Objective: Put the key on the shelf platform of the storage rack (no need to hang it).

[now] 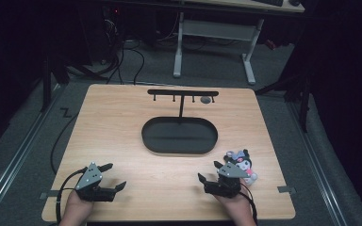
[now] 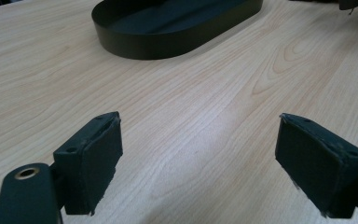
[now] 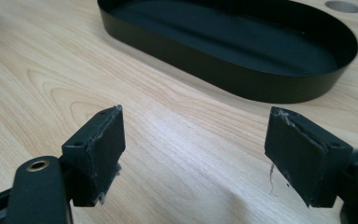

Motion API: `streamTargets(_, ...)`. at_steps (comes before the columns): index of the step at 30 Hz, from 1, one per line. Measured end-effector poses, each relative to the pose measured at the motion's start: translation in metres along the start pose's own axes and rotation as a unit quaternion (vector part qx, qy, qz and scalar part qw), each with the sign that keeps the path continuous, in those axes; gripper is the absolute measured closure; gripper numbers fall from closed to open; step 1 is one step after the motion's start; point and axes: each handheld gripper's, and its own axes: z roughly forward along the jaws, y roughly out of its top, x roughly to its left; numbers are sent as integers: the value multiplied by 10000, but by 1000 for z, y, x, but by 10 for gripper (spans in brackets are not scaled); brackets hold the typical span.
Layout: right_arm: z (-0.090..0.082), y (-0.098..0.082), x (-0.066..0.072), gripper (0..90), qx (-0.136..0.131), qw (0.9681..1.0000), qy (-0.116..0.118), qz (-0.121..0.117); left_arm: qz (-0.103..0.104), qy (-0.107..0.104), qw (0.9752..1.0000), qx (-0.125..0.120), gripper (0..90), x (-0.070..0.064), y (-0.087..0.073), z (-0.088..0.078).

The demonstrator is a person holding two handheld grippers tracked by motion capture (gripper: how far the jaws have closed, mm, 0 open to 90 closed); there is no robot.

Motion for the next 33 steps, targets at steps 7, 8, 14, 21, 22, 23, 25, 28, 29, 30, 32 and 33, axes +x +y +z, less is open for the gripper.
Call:
streamTargets(7,-7,-5,-6,205,-80,9999,-47,140,41,-45,10000,32,157,-1,2,5)
streamTargets(8,-8,-5,-7,206,-102,9999,-51,116,42,-45,10000,32,157,-2,2,5)
streamTargets(14,-9,-3,-7,207,-238,9996,-50,129,65,-20,10000,68,156,-2,0,2)
streamTargets(21,-6,-2,-8,207,-236,9996,-49,139,18,15,10000,34,156,-1,-1,-1)
streamTargets(22,-6,-2,-8,207,-237,9996,-48,132,19,15,10000,34,155,-1,-1,0)
streamTargets(23,-6,-2,-8,207,-232,9996,-48,136,23,15,10000,35,155,-1,-1,0)
streamTargets(25,-7,-2,-8,207,-236,9996,-56,126,29,9,10000,36,156,-1,-1,0)
streamTargets(28,-7,-2,-8,208,-206,9995,-35,224,28,3,10000,35,156,-1,0,0)
streamTargets(29,-7,-2,-9,208,-181,9995,-23,260,32,2,10000,35,156,-1,0,0)
streamTargets(30,-7,-2,-9,212,-118,9995,-17,301,40,4,10000,36,155,-1,0,1)
streamTargets(32,-8,-1,-9,222,-9,9995,-23,317,44,-2,10000,42,156,-1,0,1)
streamTargets(33,-8,-1,-9,225,3,9996,-26,295,44,-4,10000,41,156,-1,0,1)
